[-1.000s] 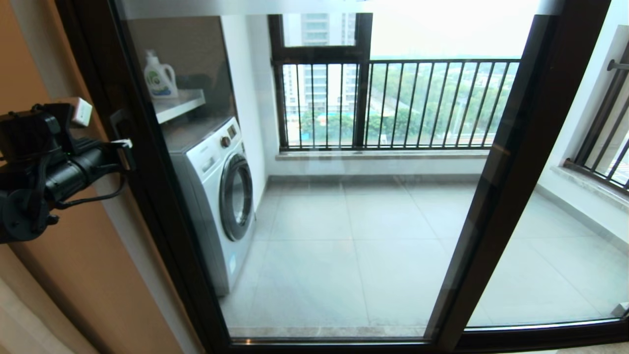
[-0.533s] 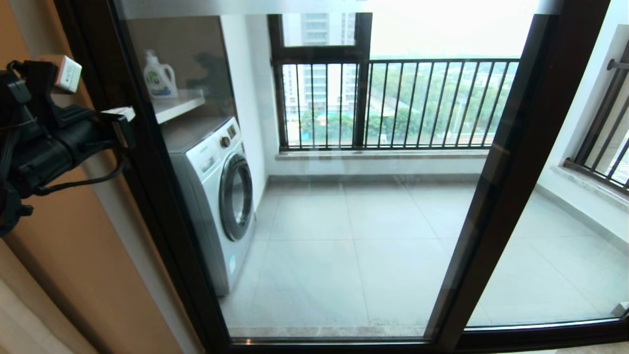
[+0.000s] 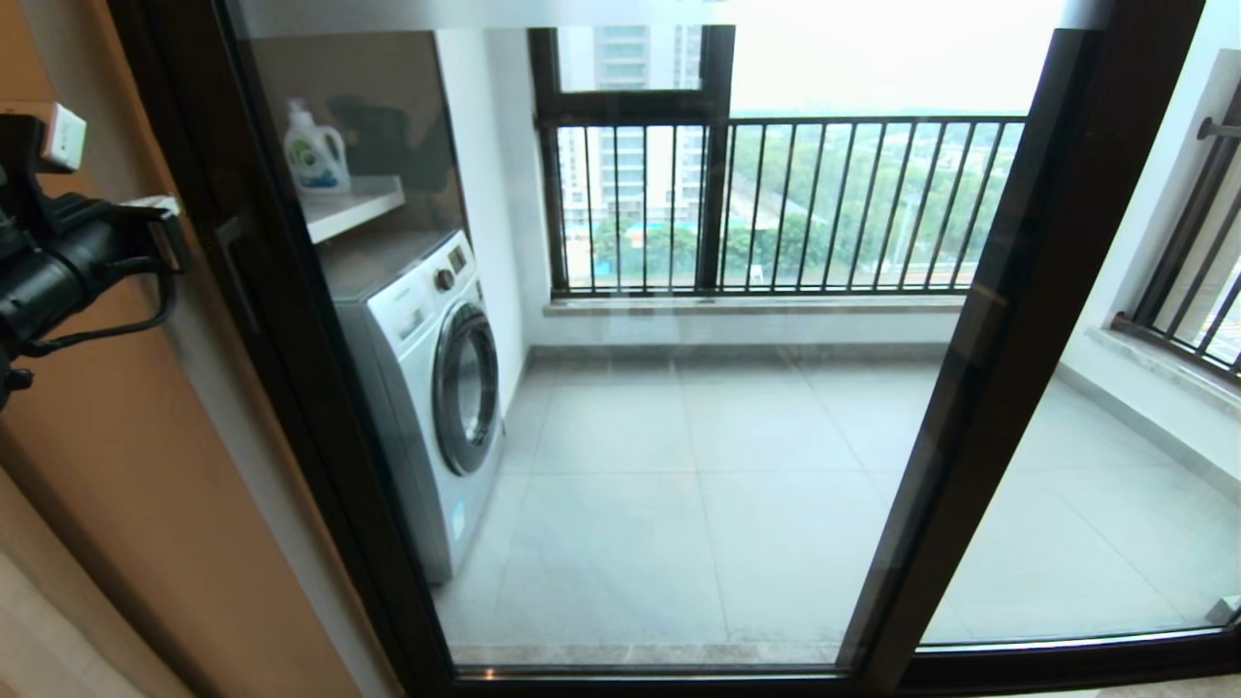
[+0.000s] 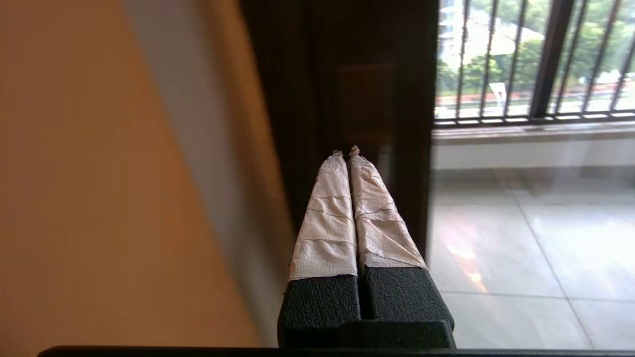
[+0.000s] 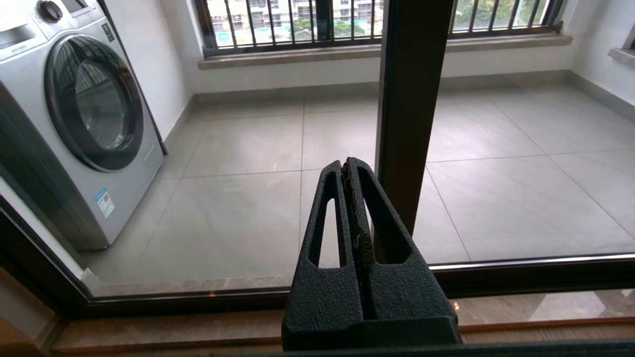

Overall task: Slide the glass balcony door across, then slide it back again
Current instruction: Open the slid door

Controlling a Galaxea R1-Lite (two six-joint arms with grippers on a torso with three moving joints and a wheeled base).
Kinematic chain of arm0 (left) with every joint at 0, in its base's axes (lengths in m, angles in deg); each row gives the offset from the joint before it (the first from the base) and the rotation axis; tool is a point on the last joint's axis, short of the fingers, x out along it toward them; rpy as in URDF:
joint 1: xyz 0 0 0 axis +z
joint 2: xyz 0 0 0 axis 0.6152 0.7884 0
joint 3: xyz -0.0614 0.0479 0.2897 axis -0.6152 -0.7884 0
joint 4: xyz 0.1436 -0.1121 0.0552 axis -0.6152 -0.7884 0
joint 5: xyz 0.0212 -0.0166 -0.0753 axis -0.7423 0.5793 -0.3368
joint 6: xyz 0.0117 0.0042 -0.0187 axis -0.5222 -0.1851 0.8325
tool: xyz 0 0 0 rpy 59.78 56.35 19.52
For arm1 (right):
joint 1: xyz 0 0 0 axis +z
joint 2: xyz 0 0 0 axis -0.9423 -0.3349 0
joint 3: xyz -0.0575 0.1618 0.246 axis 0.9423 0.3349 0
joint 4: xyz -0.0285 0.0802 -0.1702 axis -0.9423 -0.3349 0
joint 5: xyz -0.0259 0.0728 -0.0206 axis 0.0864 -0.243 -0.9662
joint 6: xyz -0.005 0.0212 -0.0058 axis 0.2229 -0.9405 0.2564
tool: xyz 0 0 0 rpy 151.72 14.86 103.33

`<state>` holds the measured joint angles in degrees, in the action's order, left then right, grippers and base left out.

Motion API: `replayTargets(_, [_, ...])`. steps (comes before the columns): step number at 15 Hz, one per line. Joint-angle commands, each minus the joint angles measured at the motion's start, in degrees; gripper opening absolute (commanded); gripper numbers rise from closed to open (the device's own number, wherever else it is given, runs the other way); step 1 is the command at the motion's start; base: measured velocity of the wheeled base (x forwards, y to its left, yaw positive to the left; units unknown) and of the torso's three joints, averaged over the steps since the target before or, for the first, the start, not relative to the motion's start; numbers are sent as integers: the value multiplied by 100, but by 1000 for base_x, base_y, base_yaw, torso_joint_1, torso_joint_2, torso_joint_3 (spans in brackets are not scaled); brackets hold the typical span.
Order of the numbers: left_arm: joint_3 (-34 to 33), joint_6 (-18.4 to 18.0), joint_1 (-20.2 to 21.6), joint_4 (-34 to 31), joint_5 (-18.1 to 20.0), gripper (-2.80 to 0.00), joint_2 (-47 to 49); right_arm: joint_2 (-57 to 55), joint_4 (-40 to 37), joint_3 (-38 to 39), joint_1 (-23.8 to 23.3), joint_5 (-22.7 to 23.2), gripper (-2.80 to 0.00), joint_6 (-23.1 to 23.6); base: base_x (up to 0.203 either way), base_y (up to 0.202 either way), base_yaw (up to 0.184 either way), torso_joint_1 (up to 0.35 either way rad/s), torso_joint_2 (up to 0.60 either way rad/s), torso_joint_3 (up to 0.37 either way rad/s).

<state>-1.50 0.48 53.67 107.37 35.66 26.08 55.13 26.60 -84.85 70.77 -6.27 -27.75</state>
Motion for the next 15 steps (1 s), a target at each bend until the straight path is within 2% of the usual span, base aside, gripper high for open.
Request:
replayTargets(1, [332, -13, 255, 30, 26, -280, 551, 4, 2, 70, 2, -1, -280, 2, 0, 0, 0, 0, 0, 0])
replayTargets(4, [582, -20, 438, 46, 31, -280, 909, -5, 2, 70, 2, -1, -280, 1, 0, 0, 0, 0, 0, 0])
replayTargets(7, [618, -11, 451, 53, 69, -280, 1065, -1, 2, 70, 2, -1, -280, -3, 0, 0, 0, 0, 0, 0])
replayTargets(10, [600, -8, 448, 312, 333, -280, 1184, 4, 2, 70, 2, -1, -280, 2, 0, 0, 0, 0, 0, 0])
replayTargets(15, [531, -26, 148, 381, 368, -280, 1210, 1, 2, 70, 2, -1, -280, 2, 0, 0, 0, 0, 0, 0])
